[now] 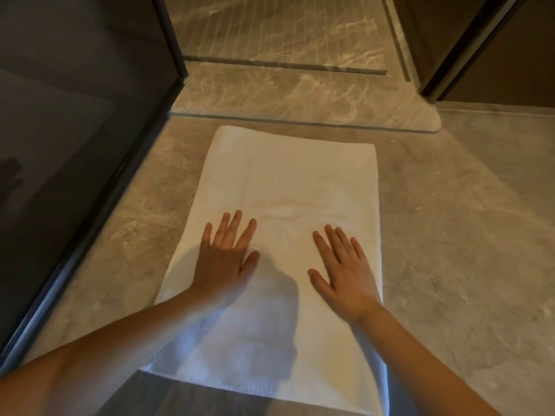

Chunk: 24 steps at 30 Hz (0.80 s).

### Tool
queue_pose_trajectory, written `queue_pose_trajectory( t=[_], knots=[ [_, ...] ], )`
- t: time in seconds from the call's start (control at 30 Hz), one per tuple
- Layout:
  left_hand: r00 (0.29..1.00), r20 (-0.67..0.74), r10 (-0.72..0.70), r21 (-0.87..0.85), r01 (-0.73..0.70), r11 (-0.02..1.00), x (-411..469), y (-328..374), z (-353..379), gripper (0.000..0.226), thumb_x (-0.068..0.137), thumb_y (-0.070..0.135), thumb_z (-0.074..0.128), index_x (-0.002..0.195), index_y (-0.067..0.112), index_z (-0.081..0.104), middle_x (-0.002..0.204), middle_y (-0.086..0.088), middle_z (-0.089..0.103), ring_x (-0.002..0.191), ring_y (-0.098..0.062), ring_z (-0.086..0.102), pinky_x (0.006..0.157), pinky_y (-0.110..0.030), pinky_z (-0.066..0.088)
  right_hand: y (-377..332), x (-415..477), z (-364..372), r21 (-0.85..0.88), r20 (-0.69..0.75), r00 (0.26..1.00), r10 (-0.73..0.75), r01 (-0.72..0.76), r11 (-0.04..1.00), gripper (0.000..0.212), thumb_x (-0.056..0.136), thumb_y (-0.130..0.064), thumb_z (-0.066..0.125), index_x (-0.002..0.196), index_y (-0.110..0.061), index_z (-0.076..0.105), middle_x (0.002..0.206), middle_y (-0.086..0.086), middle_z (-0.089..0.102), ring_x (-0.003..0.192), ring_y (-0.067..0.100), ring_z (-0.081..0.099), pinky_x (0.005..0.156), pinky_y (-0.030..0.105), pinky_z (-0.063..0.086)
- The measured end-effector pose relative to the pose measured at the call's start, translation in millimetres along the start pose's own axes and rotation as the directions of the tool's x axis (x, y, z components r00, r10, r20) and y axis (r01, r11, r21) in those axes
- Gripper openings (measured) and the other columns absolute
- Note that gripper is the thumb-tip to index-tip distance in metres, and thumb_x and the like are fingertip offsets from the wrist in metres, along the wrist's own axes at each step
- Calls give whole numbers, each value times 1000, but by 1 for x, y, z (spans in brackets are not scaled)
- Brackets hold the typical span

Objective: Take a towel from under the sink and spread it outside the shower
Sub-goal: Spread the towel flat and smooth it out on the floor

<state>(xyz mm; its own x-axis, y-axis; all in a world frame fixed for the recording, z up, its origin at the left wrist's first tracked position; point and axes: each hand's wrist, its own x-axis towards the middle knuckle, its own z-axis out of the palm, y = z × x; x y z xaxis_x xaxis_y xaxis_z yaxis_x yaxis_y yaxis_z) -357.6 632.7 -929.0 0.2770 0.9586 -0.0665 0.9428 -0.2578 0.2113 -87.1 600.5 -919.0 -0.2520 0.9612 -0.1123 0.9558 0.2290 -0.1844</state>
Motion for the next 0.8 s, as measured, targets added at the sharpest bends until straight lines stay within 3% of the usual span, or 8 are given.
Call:
queue_pose_trajectory(
  t=[0.1, 0.17, 0.23, 0.3, 0.53, 0.73, 0.8],
  knots=[
    [1000, 20, -11, -29, 11, 1000, 0, 6, -12, 61, 95, 50, 28, 151, 26, 28, 160, -9, 21, 147, -30, 17, 117, -51, 12, -4, 0, -9, 51, -5, 1000, 4, -4, 999, 66, 98, -58, 23, 155, -26, 17, 162, 3, 12, 150, 21, 5, 122, 38, 2],
    [999, 30, -23, -38, 24, 999, 2, 11, -27, 63, 91, 49, 29, 145, 21, 42, 153, -12, 36, 141, -33, 30, 114, -48, 20, -8, 2, -20, 93, -21, 1000, 7, -5, 996, 60, 98, -49, 33, 151, -19, 32, 157, 9, 30, 146, 28, 23, 120, 42, 17],
    [999, 25, -24, -50, 25, 998, 10, 20, -49, 63, 88, 49, 26, 135, 17, 53, 138, -9, 52, 127, -32, 44, 106, -40, 31, -7, 10, -39, 166, -69, 997, -19, 31, 986, 53, 97, -37, 47, 141, -9, 48, 142, 15, 51, 130, 33, 46, 108, 43, 37],
    [1000, -21, -6, -56, 5, 998, 18, 35, -73, 57, 89, 45, 28, 128, 15, 57, 122, -5, 60, 113, -29, 52, 95, -38, 39, -2, 22, -64, 186, -90, 992, -90, 105, 977, 47, 96, -28, 54, 136, -4, 53, 130, 16, 59, 118, 35, 55, 98, 42, 45],
    [987, -152, 51, 12, -50, 999, 27, 97, -127, 35, 99, 31, 46, 126, 12, 58, 120, -7, 60, 109, -28, 53, 90, -40, 42, 21, 49, -129, -33, -101, 920, -379, 377, 926, 41, 99, -30, 48, 131, -6, 55, 120, 14, 62, 106, 35, 55, 84, 44, 45],
    [999, -31, 14, 100, -11, 995, -13, 108, -146, 45, 101, 34, 43, 140, 13, 47, 144, -7, 48, 131, -25, 44, 108, -36, 33, 17, 52, -126, 8, -67, 922, -381, 382, 924, 49, 102, -35, 38, 145, -11, 40, 144, 11, 47, 129, 30, 44, 104, 39, 33],
    [1000, 0, -12, 131, 12, 991, -37, 106, -156, 47, 101, 37, 41, 142, 15, 46, 145, -7, 48, 131, -25, 44, 108, -36, 33, 6, 48, -126, 31, -65, 935, -348, 351, 936, 49, 102, -35, 35, 145, -12, 38, 145, 10, 45, 130, 29, 42, 104, 38, 32]
  ],
)
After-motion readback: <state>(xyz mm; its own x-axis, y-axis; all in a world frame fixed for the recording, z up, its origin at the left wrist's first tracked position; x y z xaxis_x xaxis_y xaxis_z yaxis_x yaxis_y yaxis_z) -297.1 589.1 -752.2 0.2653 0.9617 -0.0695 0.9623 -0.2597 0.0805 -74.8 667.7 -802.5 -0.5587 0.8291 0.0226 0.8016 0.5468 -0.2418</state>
